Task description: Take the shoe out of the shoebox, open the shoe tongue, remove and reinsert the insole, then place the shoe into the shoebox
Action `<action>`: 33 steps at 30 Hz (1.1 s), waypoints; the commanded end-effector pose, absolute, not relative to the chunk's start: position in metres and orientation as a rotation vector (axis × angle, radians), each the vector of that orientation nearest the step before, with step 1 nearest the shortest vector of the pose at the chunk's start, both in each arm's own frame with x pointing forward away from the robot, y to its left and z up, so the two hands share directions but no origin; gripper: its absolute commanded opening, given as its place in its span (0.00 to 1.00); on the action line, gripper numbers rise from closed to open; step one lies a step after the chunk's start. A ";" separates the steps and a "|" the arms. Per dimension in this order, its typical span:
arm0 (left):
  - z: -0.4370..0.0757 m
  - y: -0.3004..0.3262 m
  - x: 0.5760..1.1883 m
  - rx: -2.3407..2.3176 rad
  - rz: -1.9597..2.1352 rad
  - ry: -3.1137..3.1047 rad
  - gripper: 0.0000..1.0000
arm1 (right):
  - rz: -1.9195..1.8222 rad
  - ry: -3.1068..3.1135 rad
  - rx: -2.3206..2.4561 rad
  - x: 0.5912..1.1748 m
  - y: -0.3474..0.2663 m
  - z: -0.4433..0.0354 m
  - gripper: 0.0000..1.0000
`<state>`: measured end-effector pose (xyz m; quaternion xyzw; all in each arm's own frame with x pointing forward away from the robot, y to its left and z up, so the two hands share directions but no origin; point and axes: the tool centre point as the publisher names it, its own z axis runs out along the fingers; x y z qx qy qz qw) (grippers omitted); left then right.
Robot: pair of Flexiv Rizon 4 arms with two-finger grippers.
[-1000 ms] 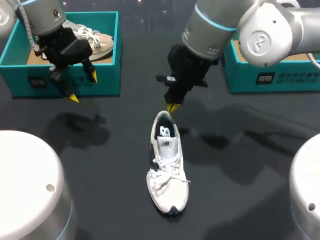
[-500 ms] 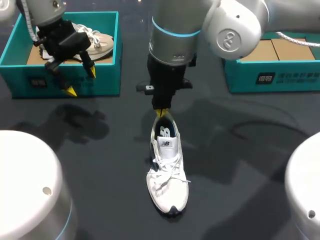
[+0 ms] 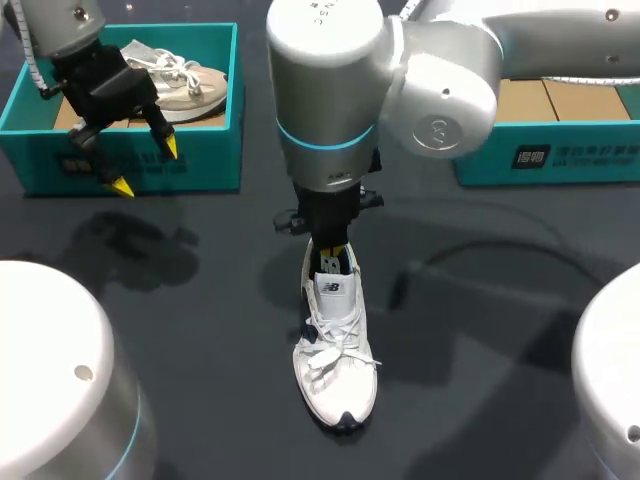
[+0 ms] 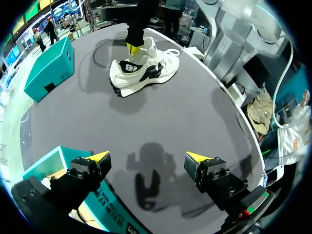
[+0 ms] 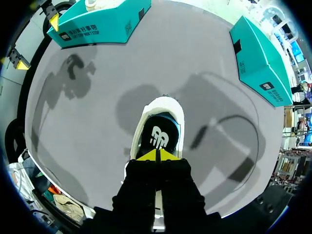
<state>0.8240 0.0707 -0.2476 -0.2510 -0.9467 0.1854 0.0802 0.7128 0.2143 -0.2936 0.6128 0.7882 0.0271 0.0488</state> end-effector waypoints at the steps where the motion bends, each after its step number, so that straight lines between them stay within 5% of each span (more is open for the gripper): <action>1: -0.247 0.072 0.819 -0.754 0.554 -2.841 1.00 | 0.073 2.398 1.866 0.713 0.218 -0.295 0.00; 33: -0.247 0.072 0.819 -0.754 0.554 -2.841 1.00 | -0.025 2.036 1.932 0.718 0.205 -0.334 0.00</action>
